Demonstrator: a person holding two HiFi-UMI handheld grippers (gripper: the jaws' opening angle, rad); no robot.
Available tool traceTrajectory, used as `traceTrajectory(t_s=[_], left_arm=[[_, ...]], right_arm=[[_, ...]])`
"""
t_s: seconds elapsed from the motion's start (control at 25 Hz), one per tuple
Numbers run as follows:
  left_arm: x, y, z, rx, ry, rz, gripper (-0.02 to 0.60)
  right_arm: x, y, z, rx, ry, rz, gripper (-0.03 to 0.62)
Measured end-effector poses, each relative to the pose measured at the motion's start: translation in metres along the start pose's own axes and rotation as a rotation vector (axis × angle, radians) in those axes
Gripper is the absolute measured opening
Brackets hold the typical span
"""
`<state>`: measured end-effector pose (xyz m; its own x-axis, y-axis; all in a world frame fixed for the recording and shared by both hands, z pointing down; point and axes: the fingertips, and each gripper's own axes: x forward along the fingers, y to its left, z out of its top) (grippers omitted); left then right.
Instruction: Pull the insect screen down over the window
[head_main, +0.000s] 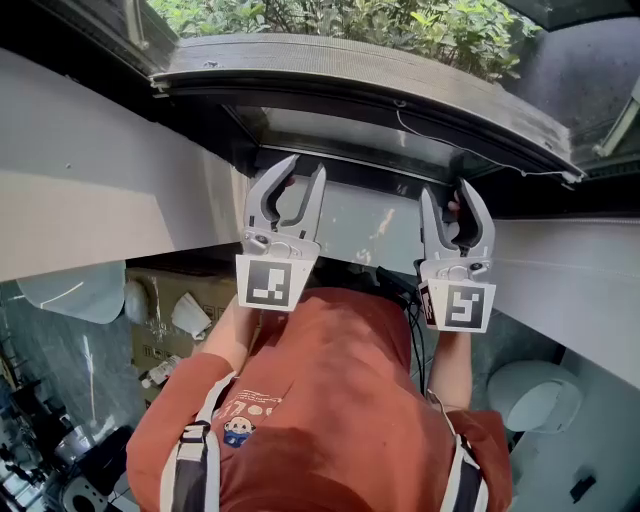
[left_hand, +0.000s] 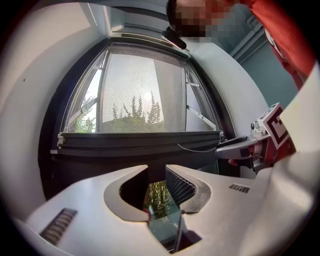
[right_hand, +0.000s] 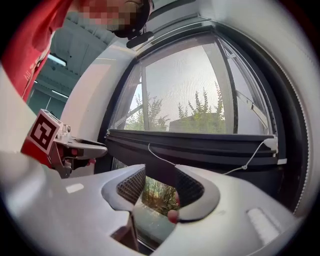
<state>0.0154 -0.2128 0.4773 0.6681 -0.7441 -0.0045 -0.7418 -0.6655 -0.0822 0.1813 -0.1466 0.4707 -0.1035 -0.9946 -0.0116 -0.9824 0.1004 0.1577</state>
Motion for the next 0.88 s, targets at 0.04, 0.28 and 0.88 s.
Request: traceTrajectory(t_s=[0.04, 0.28, 0.88], left_arm=[[-0.001, 0.001, 0.001, 0.0, -0.007, 0.003, 0.097], [-0.004, 0.003, 0.007, 0.012, -0.034, 0.023, 0.006], [-0.003, 0.001, 0.015, 0.033, -0.041, 0.034, 0.005]], right_arm=[[-0.001, -0.002, 0.0, -0.004, -0.003, -0.016, 0.178], [-0.009, -0.015, 0.005, -0.01, -0.035, -0.14, 0.009], [-0.007, -0.017, 0.016, -0.015, -0.078, -0.159, 0.009]])
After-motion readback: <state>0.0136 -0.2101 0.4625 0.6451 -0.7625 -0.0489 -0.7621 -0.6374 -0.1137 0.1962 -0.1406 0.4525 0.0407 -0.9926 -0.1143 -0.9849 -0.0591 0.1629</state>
